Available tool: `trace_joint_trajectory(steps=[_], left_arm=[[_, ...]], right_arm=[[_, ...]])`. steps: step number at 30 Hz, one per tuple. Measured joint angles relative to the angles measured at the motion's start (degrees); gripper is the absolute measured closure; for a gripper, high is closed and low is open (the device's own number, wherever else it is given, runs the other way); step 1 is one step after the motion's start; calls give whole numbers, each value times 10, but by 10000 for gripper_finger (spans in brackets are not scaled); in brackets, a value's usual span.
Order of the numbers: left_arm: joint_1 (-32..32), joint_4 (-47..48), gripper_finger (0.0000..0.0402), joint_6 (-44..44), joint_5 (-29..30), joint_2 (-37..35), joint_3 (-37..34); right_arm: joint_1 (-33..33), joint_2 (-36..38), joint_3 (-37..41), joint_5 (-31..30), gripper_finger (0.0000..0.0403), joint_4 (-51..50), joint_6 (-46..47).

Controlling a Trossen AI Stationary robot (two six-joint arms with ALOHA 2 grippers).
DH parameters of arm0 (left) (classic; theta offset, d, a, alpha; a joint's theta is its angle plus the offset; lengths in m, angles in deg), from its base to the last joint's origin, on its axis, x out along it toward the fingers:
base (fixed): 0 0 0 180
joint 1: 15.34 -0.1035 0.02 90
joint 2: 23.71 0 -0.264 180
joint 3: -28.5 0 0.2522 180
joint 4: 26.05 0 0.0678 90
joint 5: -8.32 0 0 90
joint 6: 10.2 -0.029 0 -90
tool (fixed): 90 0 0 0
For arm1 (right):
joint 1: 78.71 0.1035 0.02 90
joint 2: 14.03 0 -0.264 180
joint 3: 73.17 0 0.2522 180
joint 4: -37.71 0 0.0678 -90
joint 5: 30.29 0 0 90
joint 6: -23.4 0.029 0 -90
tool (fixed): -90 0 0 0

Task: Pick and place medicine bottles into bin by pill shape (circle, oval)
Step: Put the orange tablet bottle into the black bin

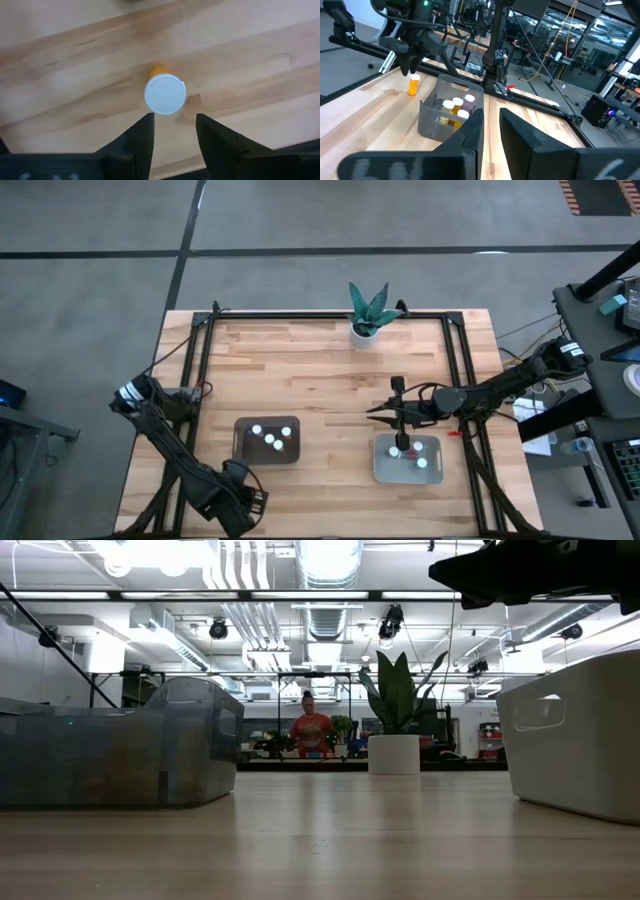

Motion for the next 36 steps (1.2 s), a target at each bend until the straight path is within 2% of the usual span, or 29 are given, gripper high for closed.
trace_joint_trajectory(steps=[15, 26, 36], left_arm=[[-2, 20, 269, 0, 0, -23, 2], [-8, 40, 182, -6, 0, -24, 0], [-17, 45, 174, -6, 12, -18, -3]], right_arm=[[0, 0, 0, 0, 351, 0, 0], [0, 0, 0, 0, 351, -1, 0], [0, 0, 0, 0, 351, -6, 0]])
